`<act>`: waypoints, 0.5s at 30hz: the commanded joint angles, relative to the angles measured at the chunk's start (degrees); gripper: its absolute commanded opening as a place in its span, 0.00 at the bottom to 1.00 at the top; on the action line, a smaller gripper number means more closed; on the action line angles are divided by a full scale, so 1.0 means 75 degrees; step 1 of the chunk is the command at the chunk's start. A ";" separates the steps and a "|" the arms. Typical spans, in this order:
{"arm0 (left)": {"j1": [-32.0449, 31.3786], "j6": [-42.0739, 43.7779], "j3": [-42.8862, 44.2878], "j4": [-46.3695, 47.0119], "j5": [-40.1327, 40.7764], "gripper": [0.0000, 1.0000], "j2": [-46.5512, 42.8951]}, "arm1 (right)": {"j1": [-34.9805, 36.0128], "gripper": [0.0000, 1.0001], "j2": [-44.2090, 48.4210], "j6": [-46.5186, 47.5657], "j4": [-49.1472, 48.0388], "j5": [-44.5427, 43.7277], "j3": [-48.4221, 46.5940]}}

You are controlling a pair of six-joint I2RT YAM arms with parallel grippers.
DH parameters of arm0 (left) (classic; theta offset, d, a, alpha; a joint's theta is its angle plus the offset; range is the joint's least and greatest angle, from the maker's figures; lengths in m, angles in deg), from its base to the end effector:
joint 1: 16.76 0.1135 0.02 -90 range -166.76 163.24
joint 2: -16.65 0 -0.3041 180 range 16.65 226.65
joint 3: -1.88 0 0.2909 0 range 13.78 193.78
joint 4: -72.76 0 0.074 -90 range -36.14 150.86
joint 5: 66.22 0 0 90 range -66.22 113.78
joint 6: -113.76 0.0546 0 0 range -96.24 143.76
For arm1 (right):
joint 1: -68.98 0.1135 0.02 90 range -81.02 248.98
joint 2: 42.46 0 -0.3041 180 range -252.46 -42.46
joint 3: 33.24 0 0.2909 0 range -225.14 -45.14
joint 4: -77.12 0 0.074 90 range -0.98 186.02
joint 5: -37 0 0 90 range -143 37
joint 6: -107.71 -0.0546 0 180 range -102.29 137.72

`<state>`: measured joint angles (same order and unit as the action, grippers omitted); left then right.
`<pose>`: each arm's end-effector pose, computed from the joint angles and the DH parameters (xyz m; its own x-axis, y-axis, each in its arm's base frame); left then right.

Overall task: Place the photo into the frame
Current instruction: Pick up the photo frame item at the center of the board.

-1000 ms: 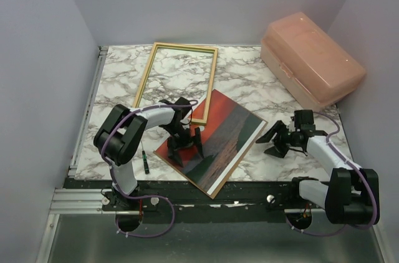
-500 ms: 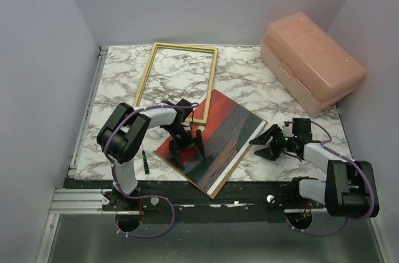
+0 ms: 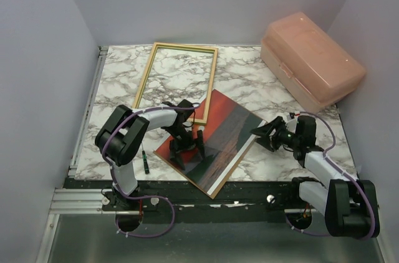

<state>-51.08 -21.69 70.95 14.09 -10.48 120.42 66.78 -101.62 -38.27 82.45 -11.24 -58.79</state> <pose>0.2507 -0.2084 0.1243 -0.8910 -0.1049 0.4417 -0.2798 0.8931 -0.3524 0.1969 0.0288 0.1415 -0.7567 0.6478 -0.0882 0.2470 0.4082 0.8789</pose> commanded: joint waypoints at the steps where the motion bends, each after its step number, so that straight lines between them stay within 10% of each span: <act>1: -0.0075 0.0682 -0.0150 0.2173 0.1732 0.42 0.0252 | 0.0024 0.61 -0.0236 -0.0354 -0.1057 0.0350 0.0191; 5: -0.0095 0.0670 -0.0289 0.2287 0.1708 0.42 0.0239 | 0.0026 0.59 -0.0585 -0.0334 -0.1159 0.0207 0.0225; 15: -0.0104 0.0696 -0.0453 0.2233 0.1806 0.42 -0.0183 | 0.0029 0.09 -0.0781 -0.0042 -0.1181 -0.0311 0.0166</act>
<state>-51.41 -21.52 69.25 15.99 -10.09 118.26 66.78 -106.69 -40.39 75.46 -11.50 -57.17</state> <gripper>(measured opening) 0.959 0.163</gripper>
